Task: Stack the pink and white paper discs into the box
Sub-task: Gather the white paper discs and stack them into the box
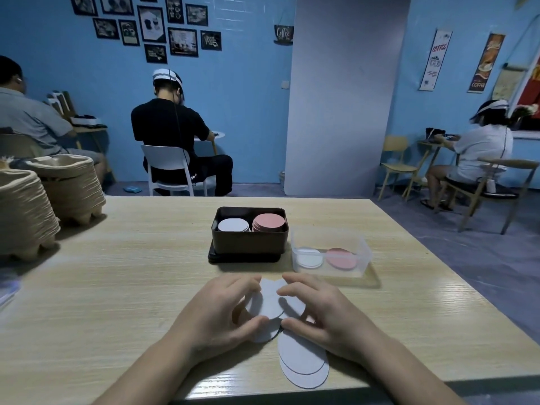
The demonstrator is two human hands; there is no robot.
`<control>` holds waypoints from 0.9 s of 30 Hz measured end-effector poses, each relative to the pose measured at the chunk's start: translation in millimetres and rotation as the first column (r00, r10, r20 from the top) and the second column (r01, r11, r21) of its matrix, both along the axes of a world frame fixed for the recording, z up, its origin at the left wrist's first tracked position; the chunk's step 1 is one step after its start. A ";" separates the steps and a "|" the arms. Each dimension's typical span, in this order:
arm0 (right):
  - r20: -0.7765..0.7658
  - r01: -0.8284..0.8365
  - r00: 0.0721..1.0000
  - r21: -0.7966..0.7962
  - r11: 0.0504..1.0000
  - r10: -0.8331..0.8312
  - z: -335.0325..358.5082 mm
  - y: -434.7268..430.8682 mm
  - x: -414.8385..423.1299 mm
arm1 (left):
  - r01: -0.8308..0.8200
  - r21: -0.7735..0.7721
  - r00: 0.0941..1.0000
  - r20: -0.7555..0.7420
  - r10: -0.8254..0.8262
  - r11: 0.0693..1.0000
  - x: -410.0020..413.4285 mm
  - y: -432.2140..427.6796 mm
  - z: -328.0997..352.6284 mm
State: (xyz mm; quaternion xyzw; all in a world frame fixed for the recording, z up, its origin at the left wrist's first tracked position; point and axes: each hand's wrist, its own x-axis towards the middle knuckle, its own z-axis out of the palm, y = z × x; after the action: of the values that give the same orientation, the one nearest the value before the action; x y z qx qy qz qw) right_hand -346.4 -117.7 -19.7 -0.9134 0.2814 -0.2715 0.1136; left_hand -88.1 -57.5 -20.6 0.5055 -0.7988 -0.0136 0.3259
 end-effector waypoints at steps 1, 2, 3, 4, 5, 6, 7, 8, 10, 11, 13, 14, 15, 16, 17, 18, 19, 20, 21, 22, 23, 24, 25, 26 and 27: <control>0.002 -0.016 1.000 -0.004 1.000 0.016 0.7 -0.6 2.3 | 0.008 -0.008 1.000 0.005 -0.008 1.000 -0.3 -0.1 -0.2; 0.003 -0.031 1.000 -0.002 1.000 0.031 1.1 -1.2 5.1 | 0.016 -0.014 1.000 0.003 -0.016 1.000 -0.5 0.1 -0.3; 0.002 -0.047 0.999 -0.003 0.999 0.047 1.2 -1.7 8.1 | 0.024 -0.016 1.000 -0.005 -0.024 1.000 -0.7 0.4 -0.1; -0.001 -0.063 0.998 -0.010 0.998 0.063 0.8 -2.1 11.1 | 0.032 -0.017 0.999 -0.015 -0.032 0.999 -0.8 0.7 0.5; -0.003 -0.078 0.997 -0.022 0.997 0.078 -0.4 -2.9 13.6 | 0.039 -0.018 0.999 -0.021 -0.039 0.999 -1.0 0.8 0.7; -0.001 -0.093 0.996 -0.035 0.995 0.093 -1.7 -3.5 15.5 | 0.045 -0.021 0.999 -0.021 -0.045 0.999 -1.2 0.3 0.2; 0.005 -0.105 0.994 -0.044 0.993 0.105 -3.0 -4.3 16.7 | 0.049 -0.025 0.999 -0.014 -0.050 0.998 -1.1 -0.3 -0.8; 0.016 -0.112 0.993 -0.046 0.993 0.113 -3.7 -4.7 17.2 | 0.054 -0.029 0.999 -0.006 -0.054 0.998 -1.1 -1.0 -1.8; 0.041 -0.120 0.992 -0.034 0.992 0.121 -4.4 -5.4 17.0 | 0.066 -0.026 0.998 -0.010 -0.066 0.997 -1.0 -1.9 -3.3; 0.050 -0.122 0.991 -0.028 0.992 0.123 -4.6 -5.7 16.6 | 0.070 -0.020 0.997 -0.018 -0.070 0.997 -1.1 -2.0 -3.8; 0.070 -0.117 0.991 -0.021 0.993 0.118 -5.2 -5.6 15.9 | 0.073 -0.012 0.997 -0.038 -0.073 0.997 -1.3 -1.8 -3.7; 0.088 -0.109 0.990 -0.016 0.994 0.110 -5.5 -5.2 15.4 | 0.070 -0.013 0.996 -0.051 -0.071 0.997 -0.8 -1.7 -3.9; 0.107 -0.099 0.989 -0.009 0.995 0.099 -5.5 -4.8 14.6 | 0.067 -0.015 0.996 -0.066 -0.068 0.998 -0.3 -1.6 -4.1; 0.126 -0.089 0.988 -0.001 0.996 0.088 -5.5 -4.2 13.7 | 0.064 -0.017 0.995 -0.082 -0.065 0.998 0.4 -1.7 -4.6; 0.142 -0.081 0.987 0.008 0.997 0.079 -5.3 -3.8 12.7 | 0.063 -0.019 0.993 -0.099 -0.065 0.998 1.0 -1.6 -5.1; 0.156 -0.078 0.985 0.020 0.997 0.074 -4.8 -3.2 11.9 | 0.066 -0.019 0.991 -0.114 -0.068 0.998 1.6 -1.9 -5.6; 0.166 -0.077 0.984 0.032 0.997 0.071 -3.9 -2.7 11.1 | 0.070 -0.018 0.990 -0.120 -0.072 0.997 1.8 -2.2 -5.8; 0.174 -0.080 0.982 0.041 0.996 0.072 -3.0 -2.5 10.9 | 0.072 -0.022 0.991 -0.115 -0.074 0.997 1.6 -2.3 -5.3; 0.180 -0.086 0.981 0.046 0.995 0.076 -2.0 -2.2 10.9 | 0.071 -0.031 0.992 -0.104 -0.074 0.997 1.3 -2.6 -4.8; 0.184 -0.092 0.980 0.049 0.995 0.081 -1.3 -2.1 11.4 | 0.072 -0.042 0.993 -0.092 -0.076 0.997 0.9 -2.8 -4.2; 0.188 -0.098 0.978 0.050 0.994 0.087 -0.8 -2.1 11.8 | 0.074 -0.050 0.993 -0.084 -0.078 0.996 0.6 -3.1 -4.1; 0.192 -0.105 0.977 0.050 0.993 0.094 -0.7 -2.0 12.3 | 0.076 -0.052 0.994 -0.080 -0.080 0.996 0.4 -3.3 -4.2; 0.197 -0.112 0.975 0.049 0.993 0.100 -0.8 -2.0 12.7 | 0.080 -0.050 0.993 -0.080 -0.084 0.996 0.2 -3.5 -4.5; 0.202 -0.116 0.974 0.047 0.992 0.104 -1.0 -1.8 13.1 | 0.085 -0.046 0.993 -0.084 -0.088 0.995 0.1 -3.6 -4.9; 0.203 -0.116 0.973 0.046 0.992 0.105 -1.2 -1.6 13.3 | 0.087 -0.042 0.992 -0.087 -0.091 0.995 -0.1 -3.8 -5.2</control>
State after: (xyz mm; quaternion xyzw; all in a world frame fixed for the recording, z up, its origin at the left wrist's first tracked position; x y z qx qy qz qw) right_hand -333.1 -119.3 -20.9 -0.8919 0.2249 -0.3472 0.1826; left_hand -88.2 -61.3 -25.8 0.4619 -0.8053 -0.0353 0.3698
